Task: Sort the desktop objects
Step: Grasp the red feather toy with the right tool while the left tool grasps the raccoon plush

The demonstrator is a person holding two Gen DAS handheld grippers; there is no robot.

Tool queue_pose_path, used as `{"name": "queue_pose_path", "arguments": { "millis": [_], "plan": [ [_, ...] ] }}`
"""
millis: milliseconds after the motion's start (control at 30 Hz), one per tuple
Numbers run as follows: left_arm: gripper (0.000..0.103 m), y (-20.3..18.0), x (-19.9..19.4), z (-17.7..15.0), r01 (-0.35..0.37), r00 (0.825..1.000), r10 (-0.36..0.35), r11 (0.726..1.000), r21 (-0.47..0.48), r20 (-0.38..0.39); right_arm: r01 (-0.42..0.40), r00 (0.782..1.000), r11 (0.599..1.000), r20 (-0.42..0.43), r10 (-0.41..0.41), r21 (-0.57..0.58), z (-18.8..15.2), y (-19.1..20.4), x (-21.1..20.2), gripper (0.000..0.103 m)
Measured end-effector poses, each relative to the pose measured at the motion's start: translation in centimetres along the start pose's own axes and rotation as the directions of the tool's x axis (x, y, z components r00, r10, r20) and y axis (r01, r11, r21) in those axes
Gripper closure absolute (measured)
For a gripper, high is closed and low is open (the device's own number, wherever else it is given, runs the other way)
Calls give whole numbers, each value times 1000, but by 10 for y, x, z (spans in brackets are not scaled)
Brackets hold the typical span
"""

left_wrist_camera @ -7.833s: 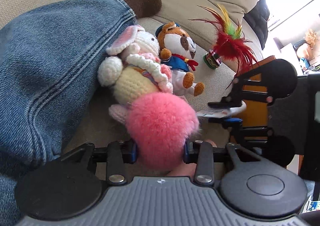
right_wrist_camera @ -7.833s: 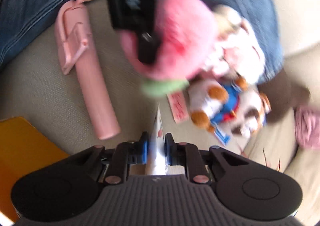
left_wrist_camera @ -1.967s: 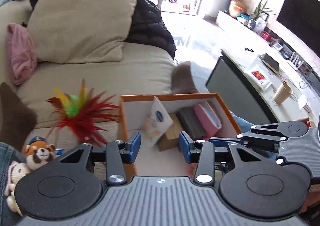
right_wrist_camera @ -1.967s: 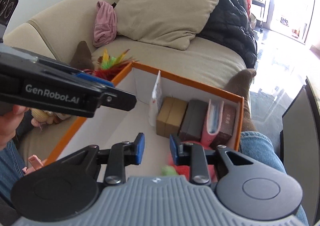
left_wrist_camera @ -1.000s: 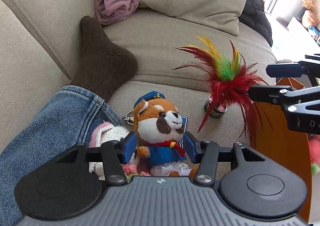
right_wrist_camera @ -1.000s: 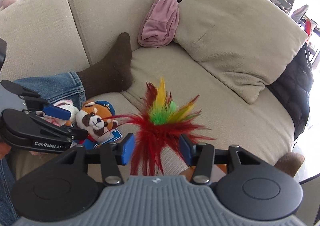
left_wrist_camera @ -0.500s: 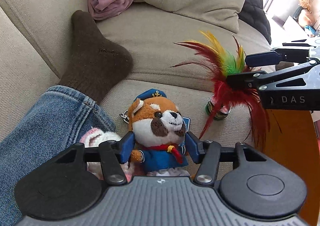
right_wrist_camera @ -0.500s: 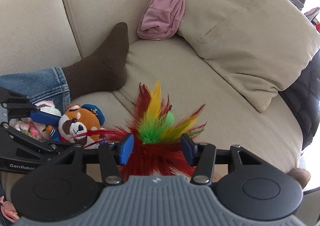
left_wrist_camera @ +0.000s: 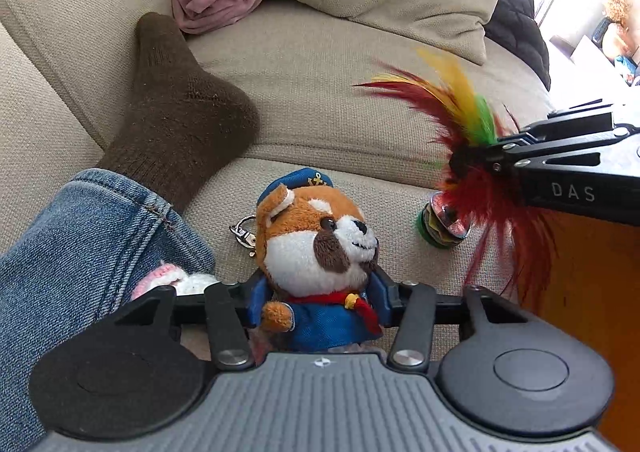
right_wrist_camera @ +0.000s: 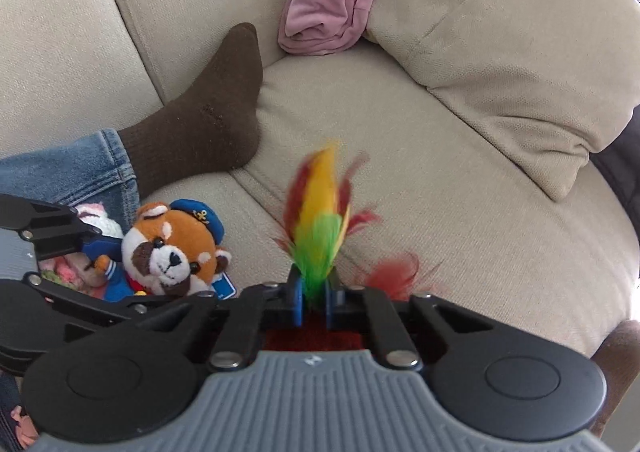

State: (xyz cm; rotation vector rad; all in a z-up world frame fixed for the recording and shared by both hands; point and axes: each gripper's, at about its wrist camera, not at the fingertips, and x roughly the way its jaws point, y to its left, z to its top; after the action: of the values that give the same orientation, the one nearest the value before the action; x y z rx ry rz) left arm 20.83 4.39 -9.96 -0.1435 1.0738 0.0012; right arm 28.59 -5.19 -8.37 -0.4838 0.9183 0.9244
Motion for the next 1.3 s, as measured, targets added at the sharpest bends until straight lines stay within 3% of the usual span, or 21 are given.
{"name": "queue_pose_path", "arguments": {
  "millis": [233,433,600,767,967,1300],
  "plan": [
    [53,-2,-18,-5,0,1000,1,1000,-22,28,-19,996,999,91,15,34,-3,3,-35,100],
    [53,-16,-68,-8,59,991,-57,998,-14,118,-74,980,993,192,54,97,-11,-2,-98,100],
    [53,-36,-116,-10,119,972,-122,992,30,201,-45,959,991,284,7,129,-32,-9,-162,100],
    [53,-60,-150,-12,193,947,-206,978,78,244,18,956,982,284,-72,187,-60,-18,-199,100],
    [53,-91,-164,-11,222,932,-257,962,161,254,39,974,964,207,-96,263,-83,-36,-181,100],
    [53,-100,-155,-16,195,949,-231,965,177,212,-35,992,926,127,-14,375,-88,-70,-103,100]
  ]
}}
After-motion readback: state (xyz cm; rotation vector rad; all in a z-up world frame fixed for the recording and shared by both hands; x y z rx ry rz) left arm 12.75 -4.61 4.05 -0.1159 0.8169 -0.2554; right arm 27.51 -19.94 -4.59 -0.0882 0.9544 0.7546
